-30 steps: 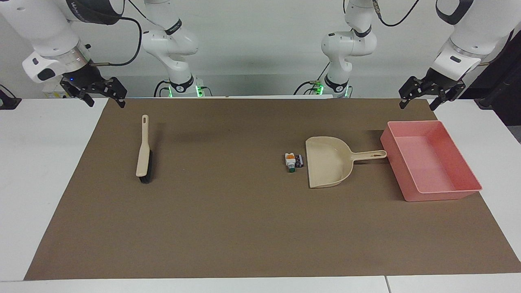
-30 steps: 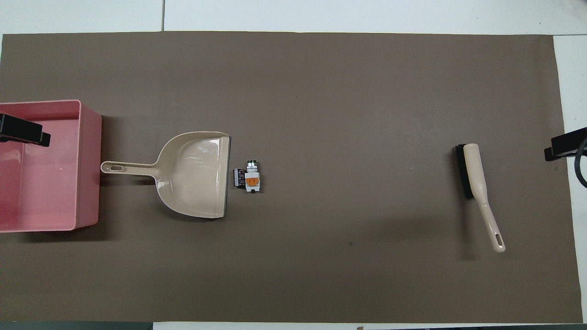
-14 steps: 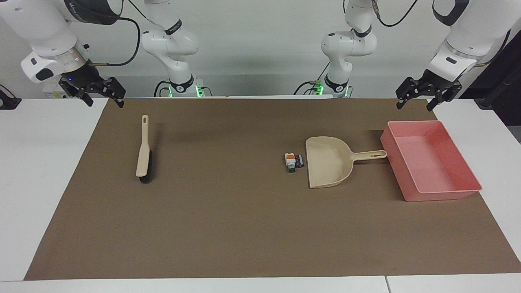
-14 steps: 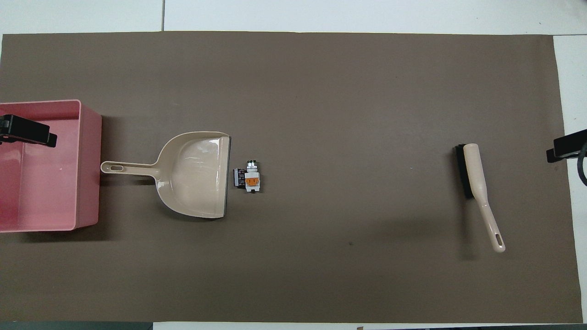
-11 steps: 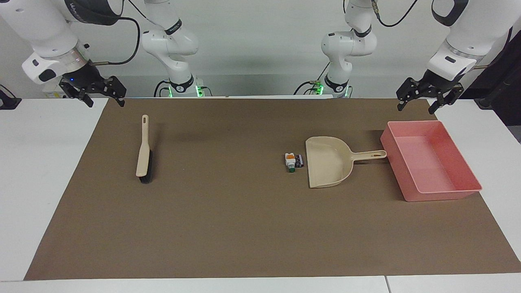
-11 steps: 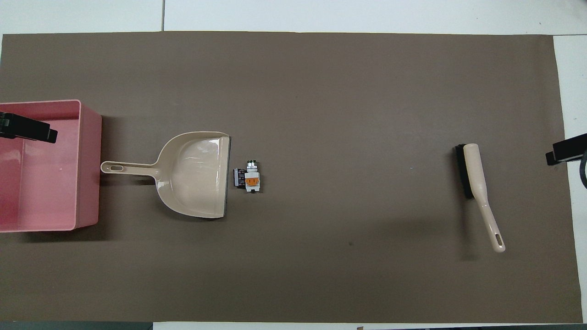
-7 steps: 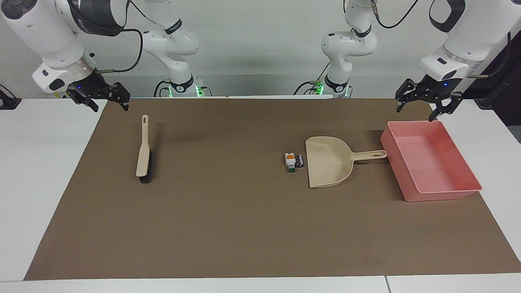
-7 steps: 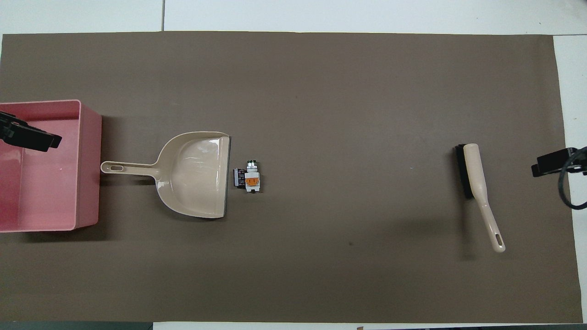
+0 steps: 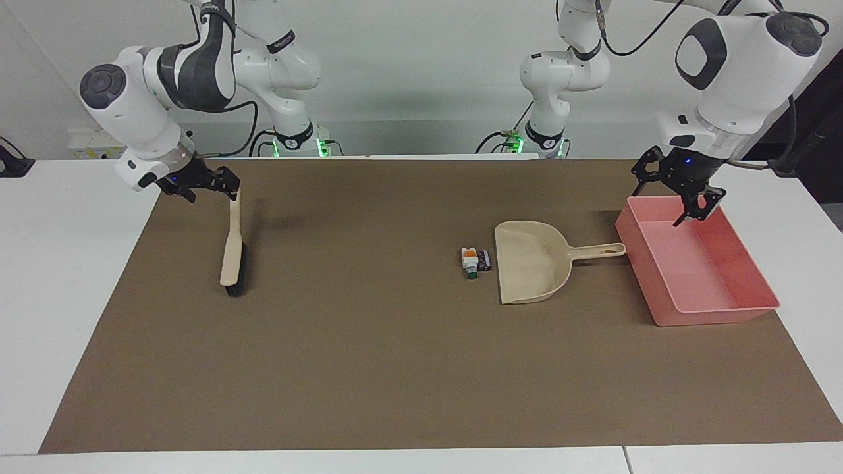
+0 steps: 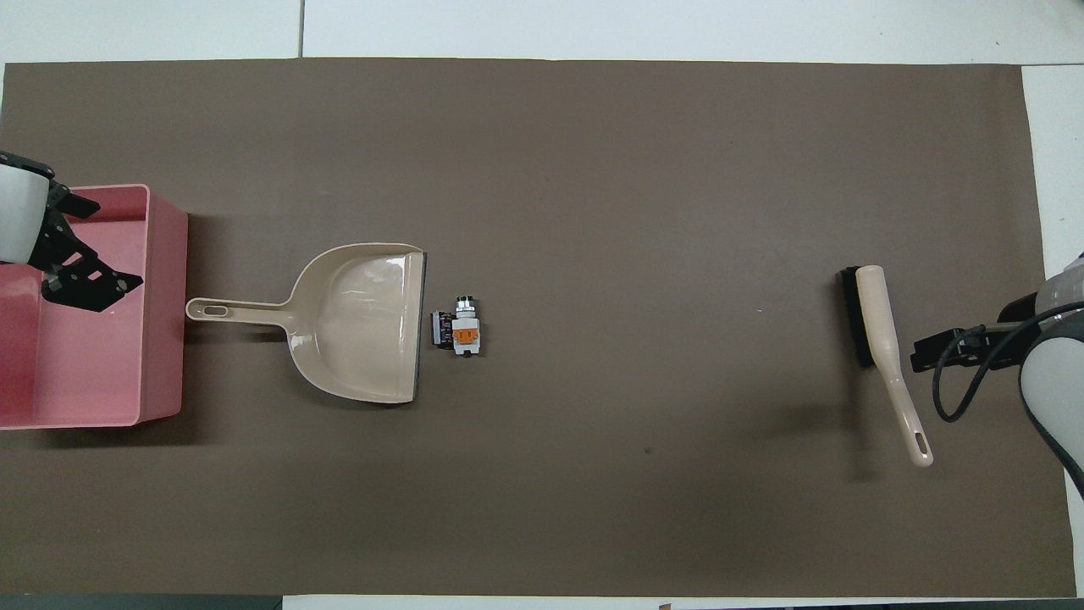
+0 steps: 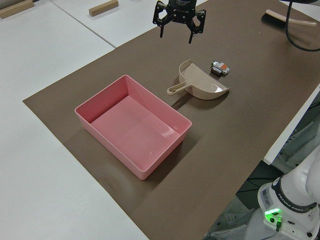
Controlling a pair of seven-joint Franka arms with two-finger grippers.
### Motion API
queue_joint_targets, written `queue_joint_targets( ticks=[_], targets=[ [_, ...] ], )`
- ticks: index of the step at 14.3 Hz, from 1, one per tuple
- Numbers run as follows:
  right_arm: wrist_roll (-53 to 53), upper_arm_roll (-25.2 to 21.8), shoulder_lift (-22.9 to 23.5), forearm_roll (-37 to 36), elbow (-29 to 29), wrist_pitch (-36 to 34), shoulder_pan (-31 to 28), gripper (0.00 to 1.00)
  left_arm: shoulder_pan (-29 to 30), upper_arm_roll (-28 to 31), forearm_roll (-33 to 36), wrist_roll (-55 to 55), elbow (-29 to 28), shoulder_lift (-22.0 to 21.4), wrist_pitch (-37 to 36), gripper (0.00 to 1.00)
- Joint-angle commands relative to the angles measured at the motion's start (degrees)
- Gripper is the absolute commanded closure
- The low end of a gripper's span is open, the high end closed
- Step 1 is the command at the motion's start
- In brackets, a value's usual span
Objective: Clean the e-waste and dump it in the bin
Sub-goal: 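Grasp the dustpan handle with the left gripper while the right gripper reaches the brush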
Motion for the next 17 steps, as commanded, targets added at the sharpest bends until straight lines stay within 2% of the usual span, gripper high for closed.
queue_joint_targets(
  ticks=[1, 4, 6, 10, 17],
  targets=[
    [-3.01, 0.36, -0.72, -0.07, -4.7, 4.27, -1.25, 0.01, -0.37, 0.11, -0.05, 9.37, -3.32, 0.78, 2.94, 0.02],
    [-3.28, 0.36, -0.63, 0.01, -9.8, 9.37, -1.51, 0.01, -1.15, 0.02, -0.05, 14.22, -8.67, 1.58, 8.9, 0.04],
    [-3.37, 0.44, -0.63, -0.07, -11.04, 10.61, -1.86, 0.01, -3.7, 0.2, 0.04, 16.42, -12.8, 1.4, 12.85, 0.05],
    [-5.03, 0.36, -0.37, 0.01, -16.05, 16.84, -2.3, 0.01, -5.46, 0.11, 0.04, 16.78, -17.12, 1.93, 17.34, 0.03],
    [-7.85, 0.36, -0.1, 0.01, -17.55, 17.64, -2.39, 0.11, -5.38, 0.37, 0.12, 16.34, -23.98, 2.46, 26.32, 0.03]
  ],
)
